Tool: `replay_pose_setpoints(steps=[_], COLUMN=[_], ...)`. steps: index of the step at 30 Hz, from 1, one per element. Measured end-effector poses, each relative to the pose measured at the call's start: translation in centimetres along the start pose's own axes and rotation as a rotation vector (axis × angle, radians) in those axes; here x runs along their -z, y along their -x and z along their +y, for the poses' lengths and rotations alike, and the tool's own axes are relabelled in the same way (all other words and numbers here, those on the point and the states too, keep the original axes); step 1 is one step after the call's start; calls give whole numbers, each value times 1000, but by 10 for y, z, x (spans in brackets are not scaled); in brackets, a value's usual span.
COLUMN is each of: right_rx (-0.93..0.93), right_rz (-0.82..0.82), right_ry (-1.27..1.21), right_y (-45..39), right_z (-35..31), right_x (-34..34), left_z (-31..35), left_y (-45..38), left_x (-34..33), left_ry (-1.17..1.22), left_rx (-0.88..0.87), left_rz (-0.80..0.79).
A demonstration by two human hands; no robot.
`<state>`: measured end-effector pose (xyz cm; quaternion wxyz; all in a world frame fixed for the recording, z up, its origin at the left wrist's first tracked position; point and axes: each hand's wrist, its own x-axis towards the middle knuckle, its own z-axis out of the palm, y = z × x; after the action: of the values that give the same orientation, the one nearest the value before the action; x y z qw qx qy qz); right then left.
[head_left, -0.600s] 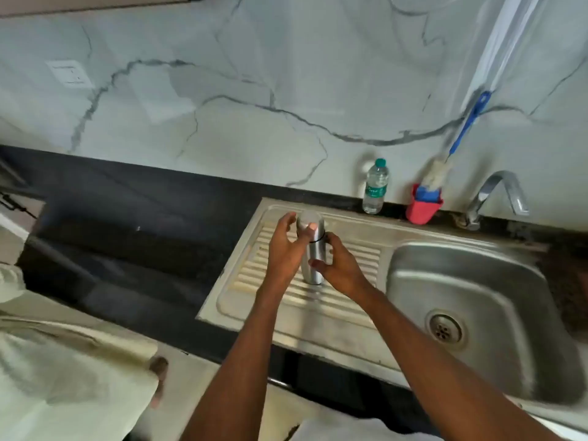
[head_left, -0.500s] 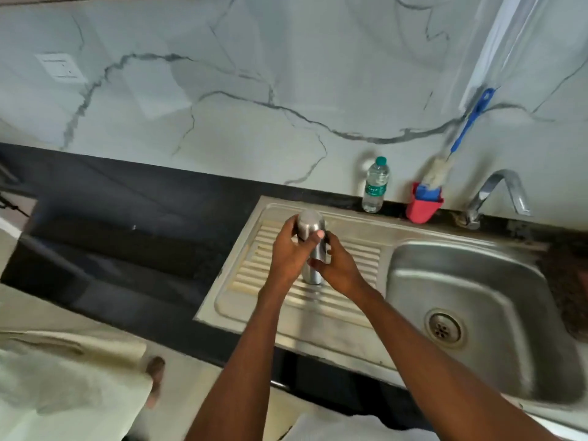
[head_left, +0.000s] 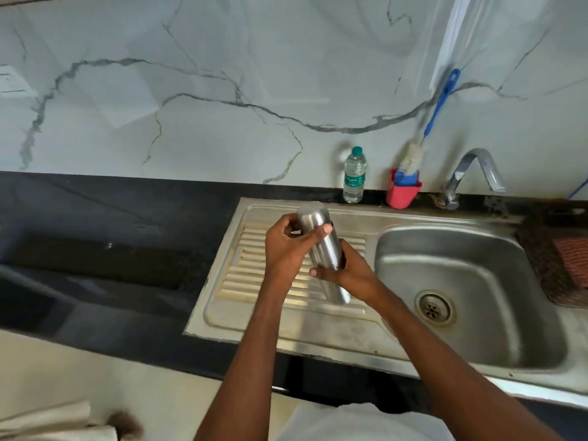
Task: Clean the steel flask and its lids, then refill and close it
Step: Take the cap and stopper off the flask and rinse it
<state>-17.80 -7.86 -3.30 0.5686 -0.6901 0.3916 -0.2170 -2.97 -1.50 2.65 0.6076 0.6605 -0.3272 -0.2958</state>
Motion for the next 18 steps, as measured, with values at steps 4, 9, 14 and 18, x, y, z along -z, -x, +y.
replay_pose_setpoints(steps=[4, 9, 14, 18], right_rx=[4, -74, -159, -138], right_rz=[-77, -248, -229, -105], right_ry=[-57, -162, -298, -245], right_y=[31, 73, 92, 105], right_z=[-7, -16, -3, 4], right_x=[41, 84, 115, 138], left_z=[16, 26, 31, 34], left_y=[10, 27, 40, 51], left_x=[-20, -63, -114, -152], left_ry=[-5, 336, 492, 408], left_rx=[38, 135, 150, 86], left_rz=[-238, -432, -392, -304])
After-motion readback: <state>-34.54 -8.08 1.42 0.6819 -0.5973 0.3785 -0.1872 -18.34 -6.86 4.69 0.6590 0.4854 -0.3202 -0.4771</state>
